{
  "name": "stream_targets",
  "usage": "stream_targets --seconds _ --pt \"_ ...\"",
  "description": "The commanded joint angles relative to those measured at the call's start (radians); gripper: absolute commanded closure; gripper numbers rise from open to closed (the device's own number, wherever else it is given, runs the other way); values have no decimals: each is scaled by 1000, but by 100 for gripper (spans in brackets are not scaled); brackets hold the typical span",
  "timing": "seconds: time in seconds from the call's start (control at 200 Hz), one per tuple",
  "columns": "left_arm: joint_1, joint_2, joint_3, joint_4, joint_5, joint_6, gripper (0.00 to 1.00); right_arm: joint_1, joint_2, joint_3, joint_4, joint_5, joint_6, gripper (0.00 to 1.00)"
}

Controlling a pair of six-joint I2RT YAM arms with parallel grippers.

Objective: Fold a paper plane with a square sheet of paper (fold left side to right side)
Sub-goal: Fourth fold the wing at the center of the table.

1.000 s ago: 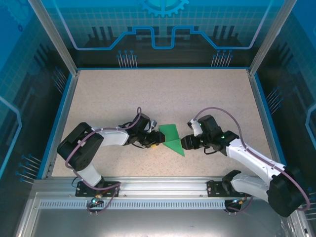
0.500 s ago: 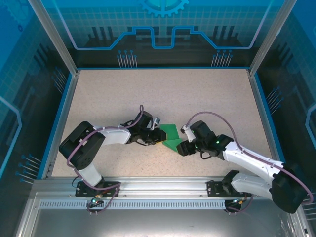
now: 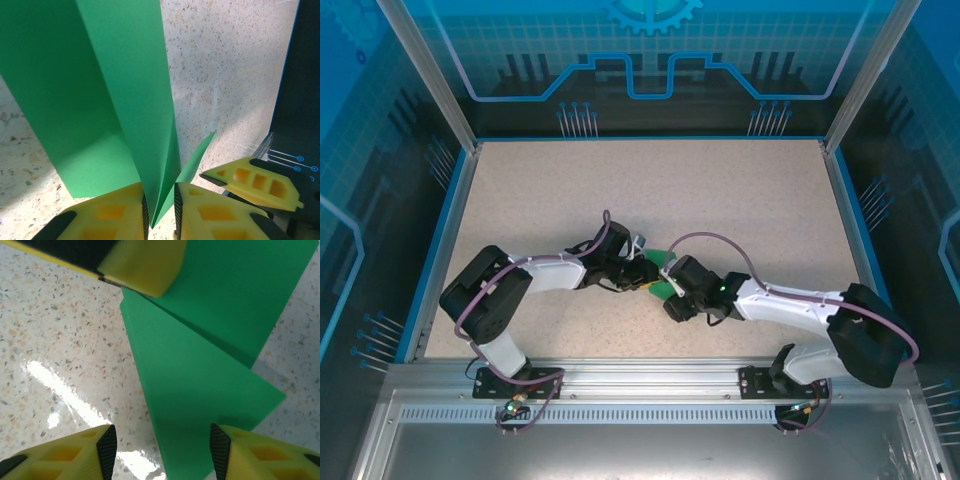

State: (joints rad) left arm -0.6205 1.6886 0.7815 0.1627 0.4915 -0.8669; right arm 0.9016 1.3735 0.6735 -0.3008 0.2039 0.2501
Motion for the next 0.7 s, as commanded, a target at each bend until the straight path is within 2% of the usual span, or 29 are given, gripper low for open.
stream_targets --seconds 0.0,0.265,0.485,0.695 --pt "-7 -23 34 -9 32 -21 78 17 41 40 31 47 -18 46" --pt "-8 -30 47 -27 34 -16 78 19 115 60 40 90 -10 53" --pt "-6 -42 52 -55 22 -2 76 20 128 48 39 95 1 71" --pt "3 -98 58 -124 6 40 58 18 130 32 38 73 4 85"
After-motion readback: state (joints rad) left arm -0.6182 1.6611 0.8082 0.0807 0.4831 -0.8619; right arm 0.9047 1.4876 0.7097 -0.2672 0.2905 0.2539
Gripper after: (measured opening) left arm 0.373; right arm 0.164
